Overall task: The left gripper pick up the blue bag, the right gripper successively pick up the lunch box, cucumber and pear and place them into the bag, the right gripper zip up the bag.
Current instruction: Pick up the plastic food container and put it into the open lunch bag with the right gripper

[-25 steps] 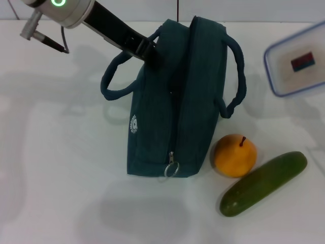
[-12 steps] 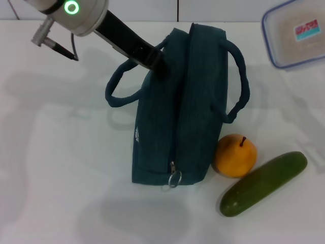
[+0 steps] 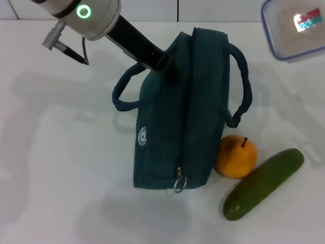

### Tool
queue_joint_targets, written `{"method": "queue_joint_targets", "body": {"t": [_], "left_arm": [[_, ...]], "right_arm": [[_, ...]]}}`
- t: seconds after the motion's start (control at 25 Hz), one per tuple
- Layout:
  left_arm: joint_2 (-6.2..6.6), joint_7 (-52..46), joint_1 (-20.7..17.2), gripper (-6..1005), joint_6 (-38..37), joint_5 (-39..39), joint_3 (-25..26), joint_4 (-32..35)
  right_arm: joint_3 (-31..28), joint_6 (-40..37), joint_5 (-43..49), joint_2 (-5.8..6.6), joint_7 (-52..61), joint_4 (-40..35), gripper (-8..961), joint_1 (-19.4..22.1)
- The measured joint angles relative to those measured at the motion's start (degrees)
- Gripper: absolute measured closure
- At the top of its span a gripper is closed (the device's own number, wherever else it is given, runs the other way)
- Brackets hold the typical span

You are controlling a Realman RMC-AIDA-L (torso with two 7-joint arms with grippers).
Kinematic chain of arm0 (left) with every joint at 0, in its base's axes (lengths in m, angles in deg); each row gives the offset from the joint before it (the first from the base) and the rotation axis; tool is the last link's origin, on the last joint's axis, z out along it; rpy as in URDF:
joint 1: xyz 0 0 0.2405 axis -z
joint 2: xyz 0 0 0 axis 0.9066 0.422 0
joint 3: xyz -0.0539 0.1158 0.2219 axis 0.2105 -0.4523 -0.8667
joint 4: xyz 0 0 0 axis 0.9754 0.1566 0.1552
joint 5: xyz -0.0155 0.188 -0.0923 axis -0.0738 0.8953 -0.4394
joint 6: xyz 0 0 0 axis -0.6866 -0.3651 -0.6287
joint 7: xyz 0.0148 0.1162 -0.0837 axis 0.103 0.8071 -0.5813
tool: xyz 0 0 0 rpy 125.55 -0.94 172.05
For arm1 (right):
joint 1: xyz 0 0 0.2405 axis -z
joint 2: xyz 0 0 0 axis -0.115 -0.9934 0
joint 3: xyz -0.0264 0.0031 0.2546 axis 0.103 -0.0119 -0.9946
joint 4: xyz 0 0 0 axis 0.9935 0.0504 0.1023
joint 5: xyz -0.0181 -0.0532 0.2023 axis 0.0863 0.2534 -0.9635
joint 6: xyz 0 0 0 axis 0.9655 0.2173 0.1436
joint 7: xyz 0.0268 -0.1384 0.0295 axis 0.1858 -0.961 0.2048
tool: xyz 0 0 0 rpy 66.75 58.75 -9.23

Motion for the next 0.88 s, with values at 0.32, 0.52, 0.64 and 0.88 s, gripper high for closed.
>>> {"method": "queue_joint_targets", "body": {"t": [0.32, 0.52, 0.64, 0.88], "left_arm": [[0.07, -0.07, -0.22, 963, 3.12, 0.41, -2.2, -0.2], [0.06, -0.77, 0.03, 963, 3.81, 0.47, -3.7, 0.05], [0.04, -1.2, 0.42, 963, 4.56, 0.48, -4.47, 0.11], [0.02, -1.29, 1.04, 964, 5.09, 0.53, -4.57, 0.11]], "right_arm": [[-0.06, -2.05, -0.9, -0.17, 0.35, 0.41, 851, -1.17], [-0.05, -2.95, -1.18, -0.18, 0.52, 1.59, 850, -2.62], [0.19, -2.97, -1.26, -0.23, 0.53, 2.62, 850, -3.73], [0.92, -2.45, -0.62, -0.26, 0.51, 4.72, 850, -6.7]]}}
